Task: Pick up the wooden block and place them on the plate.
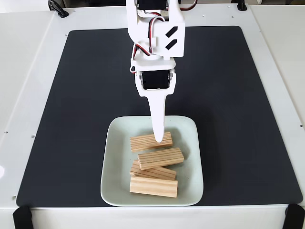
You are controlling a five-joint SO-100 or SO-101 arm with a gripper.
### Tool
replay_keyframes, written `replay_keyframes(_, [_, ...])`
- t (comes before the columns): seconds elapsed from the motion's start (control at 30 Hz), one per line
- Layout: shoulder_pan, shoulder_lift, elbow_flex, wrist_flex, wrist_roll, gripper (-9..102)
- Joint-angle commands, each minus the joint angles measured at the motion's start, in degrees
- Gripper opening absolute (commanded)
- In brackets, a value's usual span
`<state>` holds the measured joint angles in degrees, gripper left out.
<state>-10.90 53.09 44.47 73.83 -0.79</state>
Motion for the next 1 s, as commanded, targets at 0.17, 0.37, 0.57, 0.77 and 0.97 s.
replay_keyframes(0.17, [-1.05,6.59,4.22,-8.88,0.18,-2])
replay_keyframes(0.37, [-0.97,11.43,11.07,-15.29,0.18,-1])
replay_keyframes(0.57, [-2.81,21.80,15.73,-15.29,0.26,-1])
replay_keyframes(0.77, [-4.75,37.79,25.93,-23.91,0.26,-1])
replay_keyframes(0.97, [-4.57,54.49,47.90,-45.53,0.26,-1])
